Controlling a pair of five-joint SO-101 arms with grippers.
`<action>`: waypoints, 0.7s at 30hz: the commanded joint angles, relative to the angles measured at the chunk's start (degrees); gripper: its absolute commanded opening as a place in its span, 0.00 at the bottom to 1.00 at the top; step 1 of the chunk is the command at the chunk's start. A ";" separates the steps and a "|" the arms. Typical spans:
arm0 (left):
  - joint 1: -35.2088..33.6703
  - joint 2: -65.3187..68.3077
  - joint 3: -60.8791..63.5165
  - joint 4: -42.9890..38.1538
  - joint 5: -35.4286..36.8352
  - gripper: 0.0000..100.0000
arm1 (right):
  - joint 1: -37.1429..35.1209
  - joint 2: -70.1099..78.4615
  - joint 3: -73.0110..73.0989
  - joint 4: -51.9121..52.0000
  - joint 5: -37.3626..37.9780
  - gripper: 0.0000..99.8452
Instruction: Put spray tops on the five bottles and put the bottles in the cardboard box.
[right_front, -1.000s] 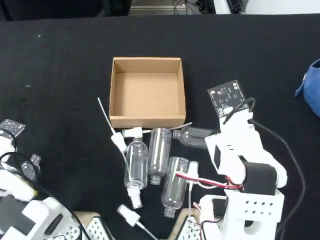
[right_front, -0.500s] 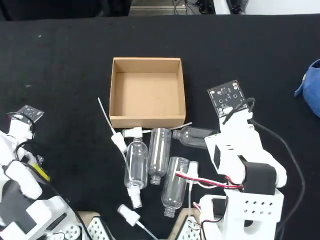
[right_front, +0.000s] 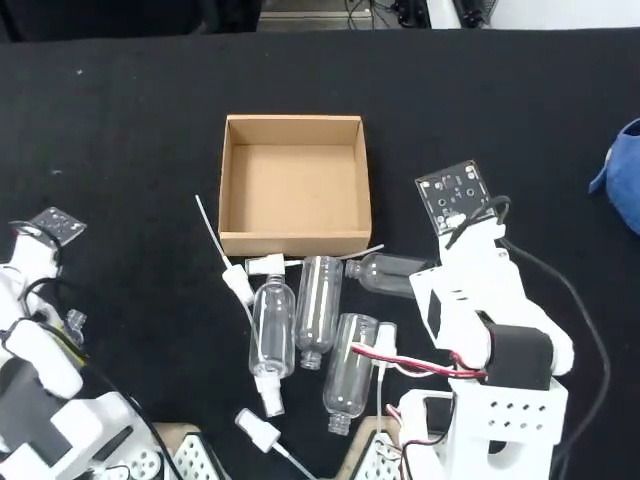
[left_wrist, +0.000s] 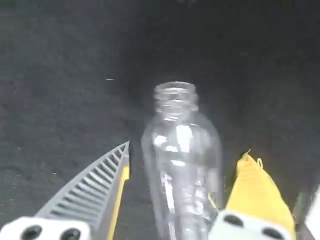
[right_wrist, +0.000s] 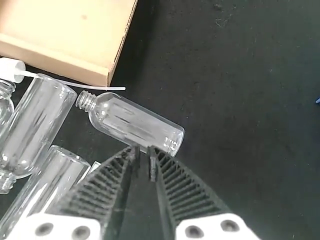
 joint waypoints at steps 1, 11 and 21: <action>-1.63 1.67 -1.27 -3.25 -0.88 0.21 | -0.79 -0.13 0.57 -0.18 0.44 0.02; -1.63 4.04 -1.10 -3.34 -1.32 0.21 | -1.05 -0.13 1.80 -0.53 0.44 0.02; -1.63 3.60 2.07 -3.34 -0.97 0.04 | -1.05 -0.13 1.80 -0.26 0.44 0.02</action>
